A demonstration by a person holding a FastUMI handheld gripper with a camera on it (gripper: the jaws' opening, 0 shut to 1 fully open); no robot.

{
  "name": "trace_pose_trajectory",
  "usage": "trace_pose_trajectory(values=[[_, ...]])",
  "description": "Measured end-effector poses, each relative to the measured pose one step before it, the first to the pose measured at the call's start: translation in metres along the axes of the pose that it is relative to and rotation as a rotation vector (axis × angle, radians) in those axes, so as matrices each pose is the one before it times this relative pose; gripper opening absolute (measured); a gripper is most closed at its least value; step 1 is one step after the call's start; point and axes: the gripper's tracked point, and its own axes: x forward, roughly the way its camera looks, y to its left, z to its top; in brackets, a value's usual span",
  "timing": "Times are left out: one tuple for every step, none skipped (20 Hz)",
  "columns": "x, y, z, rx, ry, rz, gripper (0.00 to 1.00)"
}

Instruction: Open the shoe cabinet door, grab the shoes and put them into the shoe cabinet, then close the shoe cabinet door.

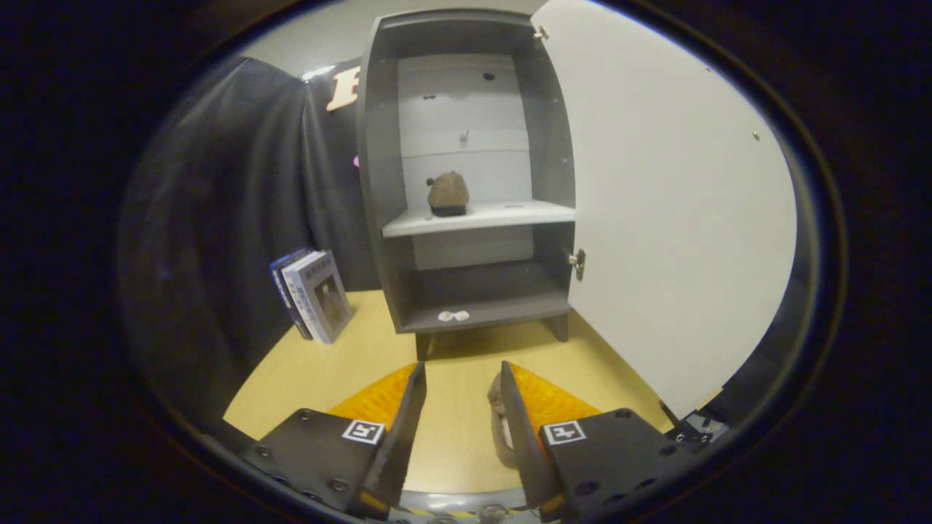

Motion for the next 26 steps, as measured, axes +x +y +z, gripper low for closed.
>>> trace_pose_trajectory(values=[[0.01102,-0.0036,-0.01566,0.00084,0.02876,-0.00455,0.64],[0.01234,-0.0029,-0.01394,0.00431,0.01998,-0.00153,0.64],[0.01144,-0.00431,-0.01284,0.00404,0.0194,-0.00582,0.64],[0.01294,-0.00404,-0.01319,0.00222,0.02489,-0.00929,0.63],[0.01128,-0.00363,-0.01185,0.00342,0.02468,-0.0064,0.62],[0.01214,-0.00295,-0.01094,0.00345,0.02679,-0.00955,0.62],[0.01212,-0.00264,-0.00953,0.00436,0.02641,-0.00088,0.61],[0.01161,-0.00183,-0.01001,0.0009,0.02894,-0.00466,0.6],[0.01134,-0.00186,-0.00964,-0.00126,0.03281,-0.00406,0.6],[0.01089,-0.00218,-0.00764,-0.00415,0.0326,-0.00792,0.6],[0.00948,-0.00245,-0.00448,0.00009,0.02919,-0.00892,0.6],[0.00928,-0.00162,-0.00378,-0.00328,0.02872,-0.00679,0.6],[0.00769,-0.00017,-0.00228,-0.00367,0.01923,-0.00345,0.6],[0.00617,0.00272,0.00072,-0.00641,0.00976,0.00005,0.6],[0.00552,0.00134,0.00254,-0.00602,0.00499,-0.00118,0.6],[0.00533,0.00087,0.00207,-0.00443,0.00676,-0.0052,0.6],[0.00448,0.00066,0.00189,-0.00079,0.00719,-0.00156,0.6],[0.00477,0.00029,0.0028,-0.00197,0.0086,-0.00411,0.6],[0.00475,-0.00079,0.00159,-0.00197,0.00686,-0.00726,0.6],[0.00335,-0.00037,0.00233,-0.00446,0.00642,-0.00518,0.6],[0.00223,-0.00041,0.003,-0.00645,0.00116,-0.0057,0.59],[0.00085,-0.00147,-0.00073,-0.01092,0.00008,-0.01608,0.59],[0.00194,-0.00132,0.00341,-0.00795,0.00749,-0.00323,0.54],[0.0062,0.00015,0.00119,-0.0047,-0.00297,-0.00197,0.49],[0.00275,-0.00228,0.00266,-0.00333,-0.00607,-0.00797,0.4],[-0.00128,0.00165,-0.00083,0.01029,-0.00301,0.00708,0.31]])
